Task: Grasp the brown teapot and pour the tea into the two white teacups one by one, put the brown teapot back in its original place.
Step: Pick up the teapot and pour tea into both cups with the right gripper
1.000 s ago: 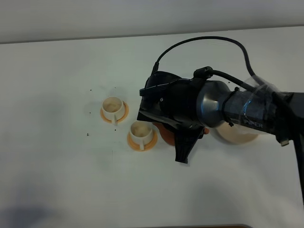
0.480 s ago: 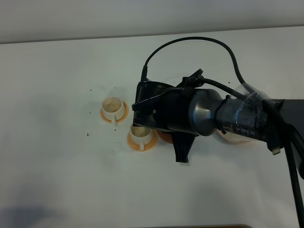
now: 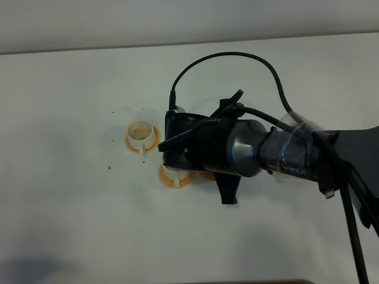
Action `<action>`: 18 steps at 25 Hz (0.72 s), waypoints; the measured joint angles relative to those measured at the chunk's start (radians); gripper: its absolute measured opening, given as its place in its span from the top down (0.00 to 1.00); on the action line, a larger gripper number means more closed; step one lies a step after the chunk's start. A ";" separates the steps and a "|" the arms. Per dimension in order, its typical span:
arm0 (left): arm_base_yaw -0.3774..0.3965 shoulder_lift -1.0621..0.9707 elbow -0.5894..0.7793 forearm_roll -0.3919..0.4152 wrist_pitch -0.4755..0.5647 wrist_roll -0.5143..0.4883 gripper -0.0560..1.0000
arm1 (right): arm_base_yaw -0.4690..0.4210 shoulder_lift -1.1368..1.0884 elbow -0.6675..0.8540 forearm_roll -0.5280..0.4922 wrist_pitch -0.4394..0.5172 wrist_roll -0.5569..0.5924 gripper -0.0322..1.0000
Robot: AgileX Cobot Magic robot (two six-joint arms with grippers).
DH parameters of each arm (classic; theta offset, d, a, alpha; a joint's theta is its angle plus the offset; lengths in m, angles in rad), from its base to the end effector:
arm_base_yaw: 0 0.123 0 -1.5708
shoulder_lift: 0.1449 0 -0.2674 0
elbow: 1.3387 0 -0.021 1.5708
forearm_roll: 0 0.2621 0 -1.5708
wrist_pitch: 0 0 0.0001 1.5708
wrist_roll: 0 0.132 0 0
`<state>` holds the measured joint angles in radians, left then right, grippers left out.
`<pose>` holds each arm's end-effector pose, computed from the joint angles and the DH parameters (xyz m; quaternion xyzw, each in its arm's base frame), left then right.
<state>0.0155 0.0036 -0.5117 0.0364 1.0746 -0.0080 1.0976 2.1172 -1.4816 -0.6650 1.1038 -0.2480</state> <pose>0.0577 0.0051 0.2660 -0.0109 0.8545 0.0201 0.5189 0.2504 0.3294 0.1002 -0.7127 0.6397 -0.2757 0.0825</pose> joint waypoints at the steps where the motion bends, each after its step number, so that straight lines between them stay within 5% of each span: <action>1: 0.000 0.000 0.000 0.000 0.000 0.002 0.71 | 0.001 0.000 0.000 -0.009 0.001 0.000 0.88; 18: 0.000 0.000 0.000 0.000 0.000 0.001 0.71 | 0.032 0.000 -0.025 -0.106 0.045 -0.023 0.88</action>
<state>0.0155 0.0036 -0.5117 0.0364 1.0746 -0.0066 1.1297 2.1172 -1.5063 -0.7713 1.1490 -0.2715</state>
